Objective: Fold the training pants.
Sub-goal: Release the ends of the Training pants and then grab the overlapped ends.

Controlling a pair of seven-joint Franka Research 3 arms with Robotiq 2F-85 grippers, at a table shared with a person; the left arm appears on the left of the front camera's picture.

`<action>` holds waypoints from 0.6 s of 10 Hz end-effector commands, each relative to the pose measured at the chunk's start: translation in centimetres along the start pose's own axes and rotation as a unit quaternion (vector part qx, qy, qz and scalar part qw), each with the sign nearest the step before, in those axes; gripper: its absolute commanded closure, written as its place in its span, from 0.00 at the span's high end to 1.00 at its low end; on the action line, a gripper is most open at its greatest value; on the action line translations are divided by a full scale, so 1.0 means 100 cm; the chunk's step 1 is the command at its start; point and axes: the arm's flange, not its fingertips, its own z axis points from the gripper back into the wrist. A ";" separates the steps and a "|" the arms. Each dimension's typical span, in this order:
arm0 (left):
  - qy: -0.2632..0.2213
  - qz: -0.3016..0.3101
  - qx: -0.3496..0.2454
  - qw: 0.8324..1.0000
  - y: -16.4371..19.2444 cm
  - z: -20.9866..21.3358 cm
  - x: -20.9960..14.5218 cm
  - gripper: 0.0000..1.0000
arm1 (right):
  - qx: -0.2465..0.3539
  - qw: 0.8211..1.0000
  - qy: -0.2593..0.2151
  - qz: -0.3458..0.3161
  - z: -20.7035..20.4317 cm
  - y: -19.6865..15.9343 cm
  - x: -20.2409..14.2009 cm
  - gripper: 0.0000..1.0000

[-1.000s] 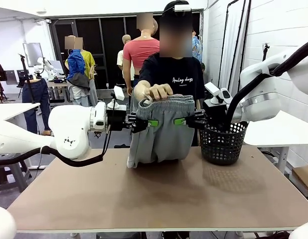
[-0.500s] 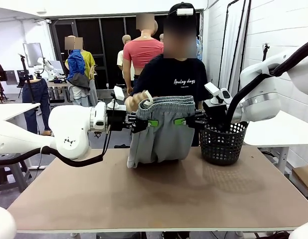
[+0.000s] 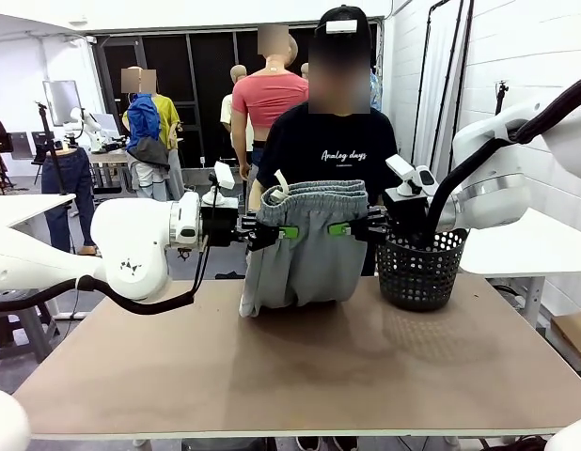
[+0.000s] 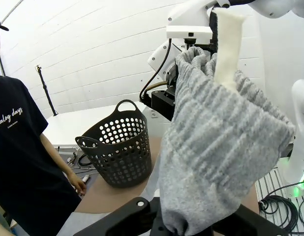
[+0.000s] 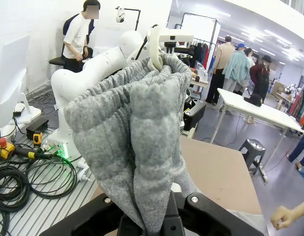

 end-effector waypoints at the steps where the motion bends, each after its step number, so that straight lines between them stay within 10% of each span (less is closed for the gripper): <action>1: 0.000 0.001 0.011 1.000 -0.003 -0.002 0.003 0.00 | -0.004 1.000 -0.011 0.004 0.000 0.004 0.002 0.00; 6: 0.000 0.001 0.011 1.000 -0.003 -0.002 0.003 0.00 | -0.004 1.000 -0.011 0.004 0.000 0.004 0.002 0.00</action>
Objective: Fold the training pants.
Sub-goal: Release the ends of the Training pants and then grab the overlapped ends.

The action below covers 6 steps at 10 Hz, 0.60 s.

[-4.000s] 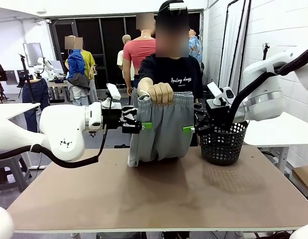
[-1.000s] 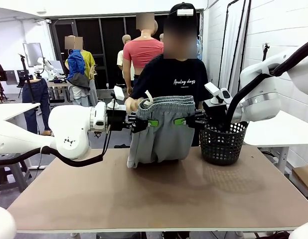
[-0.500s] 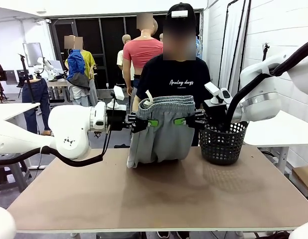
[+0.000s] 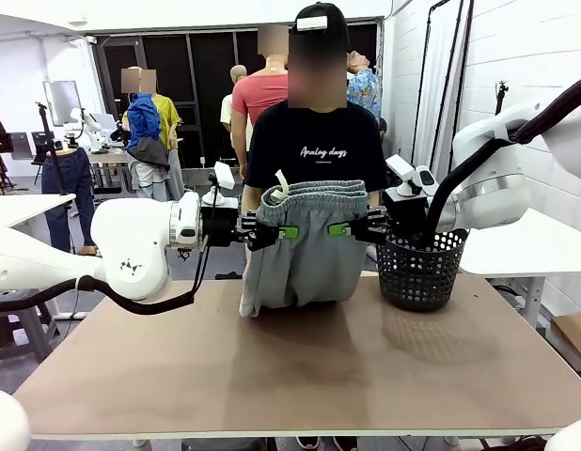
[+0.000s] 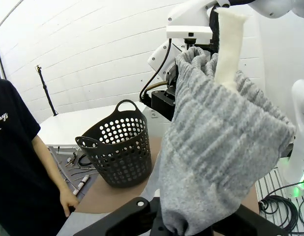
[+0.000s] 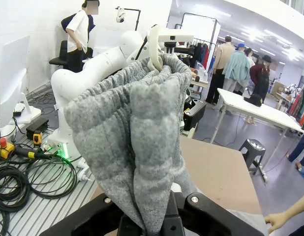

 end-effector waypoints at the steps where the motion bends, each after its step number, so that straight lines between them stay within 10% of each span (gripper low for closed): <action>1: 0.000 0.001 0.010 1.000 -0.003 -0.002 0.003 0.00 | -0.004 1.000 -0.011 0.004 0.000 0.004 0.002 0.00; 6: 0.000 0.001 0.010 1.000 -0.003 -0.002 0.003 0.00 | -0.004 1.000 -0.011 0.004 0.000 0.004 0.002 0.00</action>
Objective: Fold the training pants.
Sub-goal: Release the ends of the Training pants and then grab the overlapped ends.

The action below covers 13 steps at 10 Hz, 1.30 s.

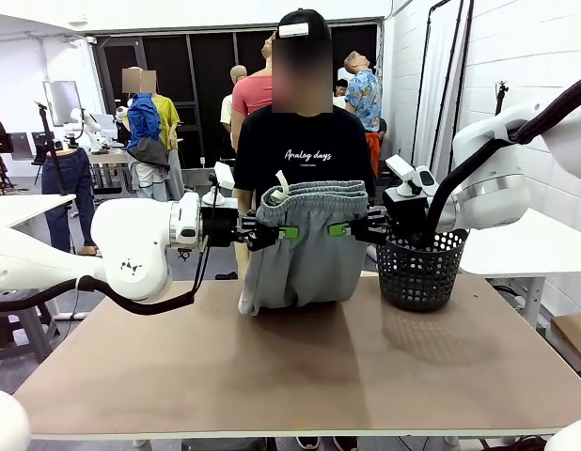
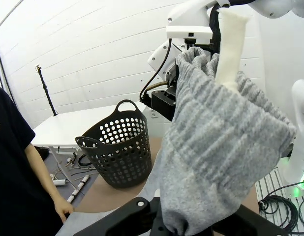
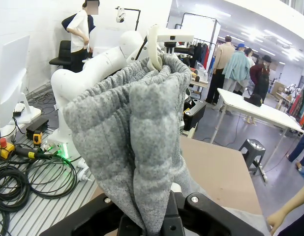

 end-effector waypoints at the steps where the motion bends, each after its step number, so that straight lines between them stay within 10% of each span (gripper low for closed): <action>1: 0.001 0.001 0.010 1.000 -0.003 -0.002 0.003 0.00 | -0.004 1.000 -0.011 0.004 0.000 0.004 0.002 0.00; 13: 0.001 0.001 0.010 1.000 -0.003 -0.002 0.003 0.00 | -0.004 1.000 -0.011 0.004 0.000 0.004 0.002 0.00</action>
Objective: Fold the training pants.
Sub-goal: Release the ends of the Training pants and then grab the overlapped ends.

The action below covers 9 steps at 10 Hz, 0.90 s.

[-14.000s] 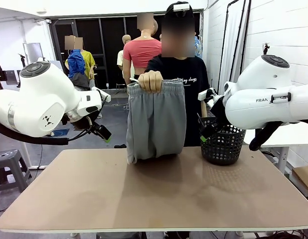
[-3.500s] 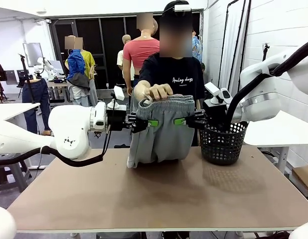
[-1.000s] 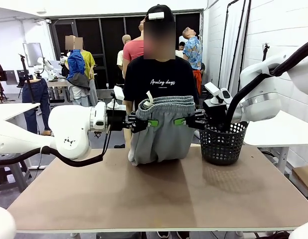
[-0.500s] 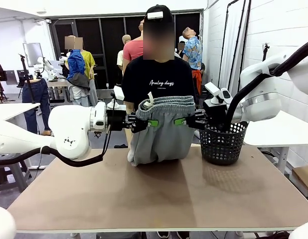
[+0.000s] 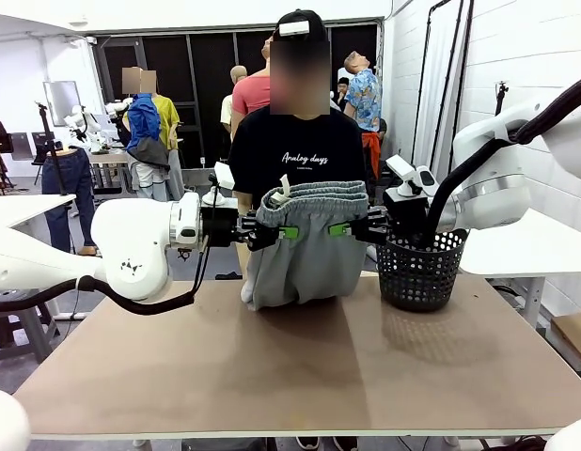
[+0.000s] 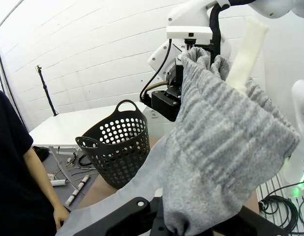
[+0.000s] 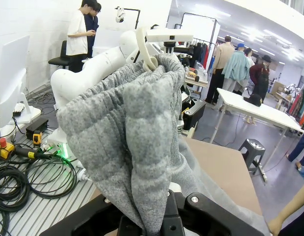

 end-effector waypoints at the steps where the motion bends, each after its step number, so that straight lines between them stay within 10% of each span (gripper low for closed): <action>1: 0.001 0.001 0.010 1.000 -0.003 -0.002 0.003 0.00 | -0.003 1.000 -0.011 0.004 -0.001 0.004 0.002 0.00; 9: 0.001 0.001 0.010 1.000 -0.003 -0.002 0.003 0.00 | -0.003 1.000 -0.011 0.004 -0.001 0.004 0.002 0.00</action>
